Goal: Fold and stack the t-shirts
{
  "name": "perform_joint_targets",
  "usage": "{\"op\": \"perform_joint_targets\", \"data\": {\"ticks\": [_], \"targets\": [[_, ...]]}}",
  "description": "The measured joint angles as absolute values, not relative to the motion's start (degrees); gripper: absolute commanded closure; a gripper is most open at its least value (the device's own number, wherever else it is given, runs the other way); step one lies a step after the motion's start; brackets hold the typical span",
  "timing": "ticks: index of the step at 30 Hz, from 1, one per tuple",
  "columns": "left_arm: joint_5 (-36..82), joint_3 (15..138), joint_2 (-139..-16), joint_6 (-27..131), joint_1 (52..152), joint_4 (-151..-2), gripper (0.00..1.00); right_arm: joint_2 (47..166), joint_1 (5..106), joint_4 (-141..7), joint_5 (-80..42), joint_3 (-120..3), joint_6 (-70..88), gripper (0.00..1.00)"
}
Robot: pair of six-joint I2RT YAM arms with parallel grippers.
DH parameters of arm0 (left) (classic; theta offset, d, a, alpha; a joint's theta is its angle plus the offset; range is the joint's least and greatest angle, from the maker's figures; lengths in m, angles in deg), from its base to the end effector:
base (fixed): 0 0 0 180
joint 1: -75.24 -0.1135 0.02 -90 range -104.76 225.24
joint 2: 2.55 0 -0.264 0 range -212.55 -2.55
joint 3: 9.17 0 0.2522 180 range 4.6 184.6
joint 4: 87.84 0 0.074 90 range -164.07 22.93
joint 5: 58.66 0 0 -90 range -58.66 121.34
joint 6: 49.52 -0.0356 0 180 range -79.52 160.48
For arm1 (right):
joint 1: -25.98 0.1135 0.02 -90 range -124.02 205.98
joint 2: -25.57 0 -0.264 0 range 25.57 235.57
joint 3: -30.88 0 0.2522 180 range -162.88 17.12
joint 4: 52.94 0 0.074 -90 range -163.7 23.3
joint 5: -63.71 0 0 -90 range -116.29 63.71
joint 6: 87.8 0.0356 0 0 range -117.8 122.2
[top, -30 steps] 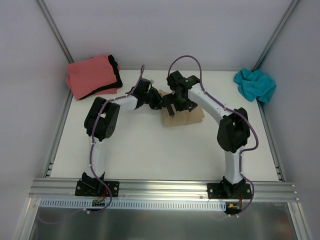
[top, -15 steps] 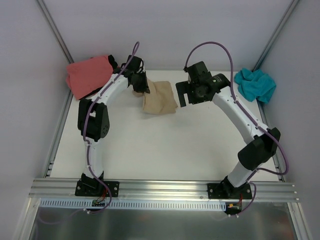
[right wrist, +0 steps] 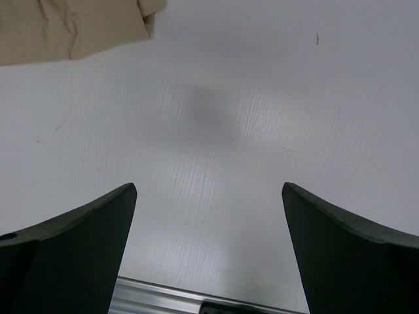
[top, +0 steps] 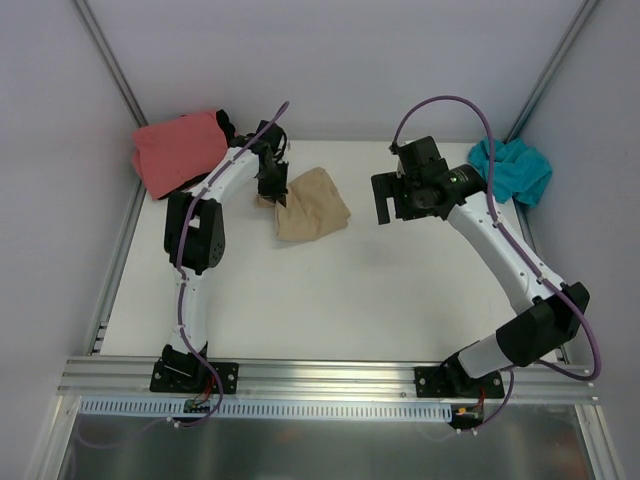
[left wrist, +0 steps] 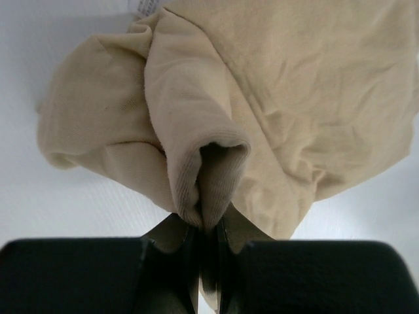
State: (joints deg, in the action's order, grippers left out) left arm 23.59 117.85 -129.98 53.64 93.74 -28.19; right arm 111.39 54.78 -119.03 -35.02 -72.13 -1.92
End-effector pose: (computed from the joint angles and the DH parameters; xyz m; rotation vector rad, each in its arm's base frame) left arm 0.4605 -0.1591 0.2266 0.1715 2.6464 -0.3662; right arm 0.2773 0.1463 0.3691 -0.6168 2.3309 0.0134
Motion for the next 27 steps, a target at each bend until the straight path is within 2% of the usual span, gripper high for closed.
{"op": "perform_joint_targets", "data": {"ticks": [11,19,20,22,23,27], "targets": [[21.1,114.7,-130.8,53.3,93.5,-28.3,1.00,110.6,54.6,-118.9,-34.9,-72.1,-2.1,0.00],[11.8,98.0,-126.3,61.4,93.1,-38.6,0.99,110.9,54.6,-118.9,-34.6,-72.2,-2.3,0.01],[11.2,96.1,-125.2,62.4,93.1,-39.9,0.84,111.1,54.6,-118.9,-34.5,-72.2,-2.3,0.00],[10.5,92.3,-123.3,64.2,93.2,-42.4,0.73,111.7,54.6,-118.8,-34.4,-72.4,-2.3,0.01],[10.4,91.0,-122.6,64.6,93.2,-42.9,0.62,112.0,54.6,-118.8,-34.3,-72.4,-2.3,0.01],[11.9,86.7,-119.4,66.7,93.2,-45.3,0.47,113.4,54.6,-118.8,-33.8,-72.7,-2.4,0.00]]}}
